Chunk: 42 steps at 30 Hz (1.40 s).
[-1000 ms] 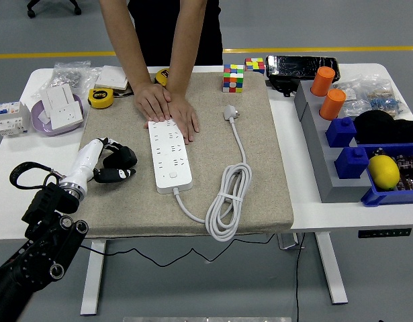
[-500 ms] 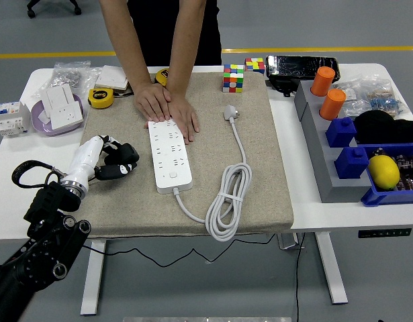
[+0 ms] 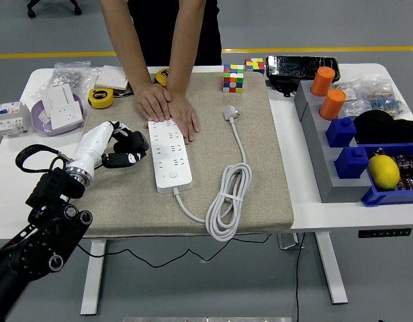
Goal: Pick up the plug,place it near the board,insert it into the board,press the button
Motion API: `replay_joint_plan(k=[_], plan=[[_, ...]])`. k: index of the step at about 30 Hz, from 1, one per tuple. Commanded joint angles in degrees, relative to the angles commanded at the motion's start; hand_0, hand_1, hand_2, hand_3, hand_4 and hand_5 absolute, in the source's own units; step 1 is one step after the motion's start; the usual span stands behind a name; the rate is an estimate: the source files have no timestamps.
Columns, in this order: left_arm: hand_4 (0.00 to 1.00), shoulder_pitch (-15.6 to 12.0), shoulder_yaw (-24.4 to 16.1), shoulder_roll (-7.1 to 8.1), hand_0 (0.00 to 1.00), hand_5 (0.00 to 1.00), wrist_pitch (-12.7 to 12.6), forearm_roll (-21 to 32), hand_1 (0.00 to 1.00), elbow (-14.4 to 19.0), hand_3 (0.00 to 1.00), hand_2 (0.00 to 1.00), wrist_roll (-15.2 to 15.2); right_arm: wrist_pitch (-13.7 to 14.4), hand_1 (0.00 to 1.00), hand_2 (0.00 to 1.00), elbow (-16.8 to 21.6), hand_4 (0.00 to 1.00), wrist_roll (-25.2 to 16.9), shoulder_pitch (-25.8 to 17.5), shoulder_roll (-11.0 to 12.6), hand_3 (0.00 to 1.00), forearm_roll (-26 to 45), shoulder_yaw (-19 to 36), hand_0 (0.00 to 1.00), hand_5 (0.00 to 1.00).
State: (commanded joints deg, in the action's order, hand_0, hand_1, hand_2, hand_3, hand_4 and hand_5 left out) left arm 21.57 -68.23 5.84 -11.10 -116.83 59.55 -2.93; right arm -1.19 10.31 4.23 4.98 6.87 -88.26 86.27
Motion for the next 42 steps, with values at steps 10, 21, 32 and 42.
replay_joint_plan(k=[10,21,32,42], plan=[[0.444,7.0,11.5,3.19,0.798,0.039,0.4,2.4,0.564,-4.0,0.323,0.361,0.1,0.0,0.779,0.765,0.0,0.998,0.0,0.3,0.1,0.797,0.0,-0.1,0.839,0.846],[0.45,8.2,12.7,3.0,0.791,0.005,0.5,1.5,0.585,-5.7,0.327,0.369,0.2,-0.1,0.777,0.765,0.0,0.998,0.1,0.5,0.2,0.796,-0.1,-0.1,0.837,0.847],[0.456,8.2,12.9,3.43,0.787,0.002,1.1,0.3,0.591,-6.4,0.332,0.379,-0.1,-0.1,0.777,0.765,0.0,0.998,0.1,0.4,0.3,0.795,-0.1,0.0,0.836,0.846],[0.479,8.5,13.7,3.53,0.79,0.002,1.5,0.1,0.599,-6.6,0.347,0.386,-0.2,0.0,0.775,0.765,0.0,0.998,0.1,0.6,0.3,0.794,0.0,0.0,0.835,0.846]])
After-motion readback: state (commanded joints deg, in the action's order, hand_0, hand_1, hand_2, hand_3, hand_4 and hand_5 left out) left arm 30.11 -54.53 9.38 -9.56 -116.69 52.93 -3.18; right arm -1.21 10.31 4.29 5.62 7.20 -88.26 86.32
